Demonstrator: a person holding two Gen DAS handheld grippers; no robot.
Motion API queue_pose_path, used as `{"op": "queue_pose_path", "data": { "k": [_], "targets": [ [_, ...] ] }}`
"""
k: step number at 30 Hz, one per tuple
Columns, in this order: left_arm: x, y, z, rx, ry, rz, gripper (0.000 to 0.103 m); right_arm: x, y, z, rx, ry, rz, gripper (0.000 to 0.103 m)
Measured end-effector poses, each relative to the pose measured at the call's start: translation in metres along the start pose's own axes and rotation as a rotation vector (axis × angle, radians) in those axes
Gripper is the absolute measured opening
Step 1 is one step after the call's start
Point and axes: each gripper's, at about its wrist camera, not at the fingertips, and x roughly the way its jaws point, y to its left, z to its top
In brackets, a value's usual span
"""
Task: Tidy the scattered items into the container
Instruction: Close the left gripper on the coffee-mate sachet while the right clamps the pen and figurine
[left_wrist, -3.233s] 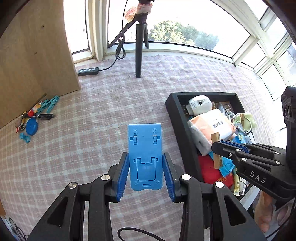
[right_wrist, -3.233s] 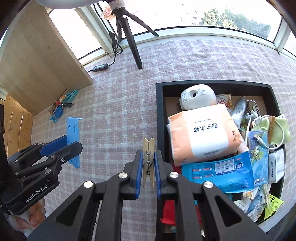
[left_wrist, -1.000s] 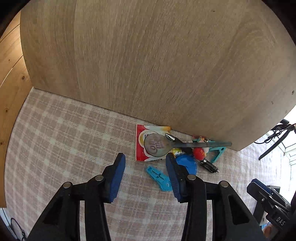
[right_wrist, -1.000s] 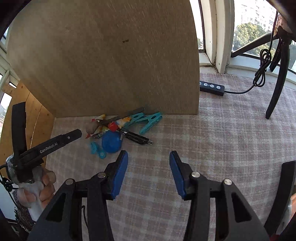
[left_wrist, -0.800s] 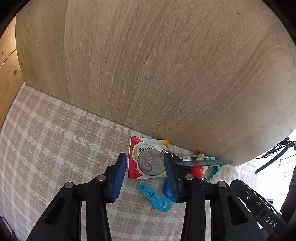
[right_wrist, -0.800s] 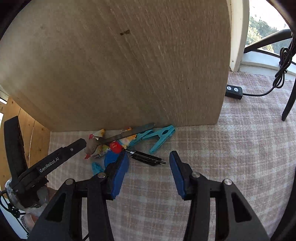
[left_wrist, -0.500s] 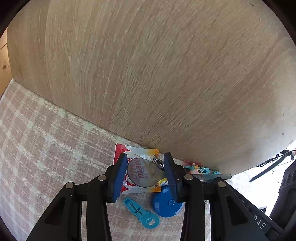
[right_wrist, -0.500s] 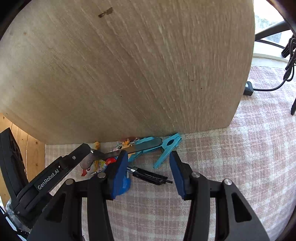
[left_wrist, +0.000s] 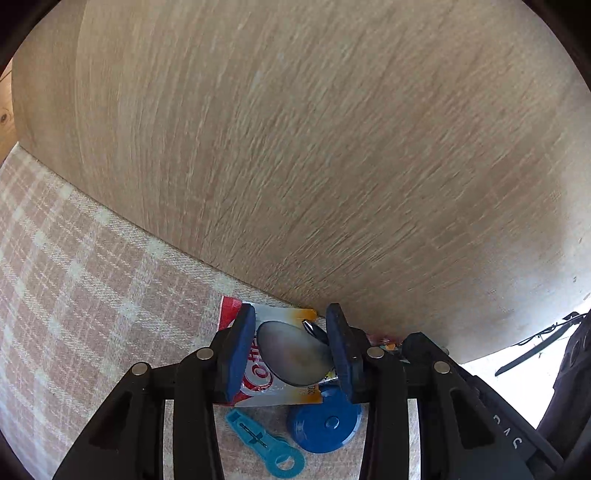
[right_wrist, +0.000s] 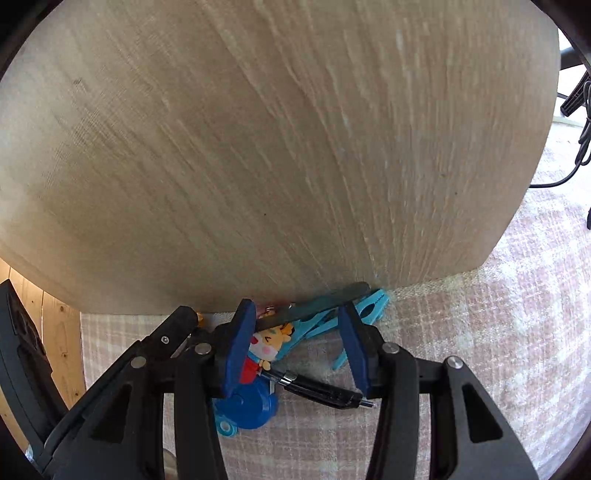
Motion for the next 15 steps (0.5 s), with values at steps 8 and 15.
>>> {"op": "queue_pose_path", "data": {
  "k": [8,15],
  "targets": [
    [0.002,-0.01,-0.015,0.063,0.021,-0.012,0.033,0.003,0.015,-0.003,-0.081,0.031,-0.083,0.041],
    [-0.006,-0.026,-0.061,0.152,0.103,-0.076,0.032,-0.013,-0.004,-0.033,-0.142,0.084,-0.1,0.04]
  ]
}}
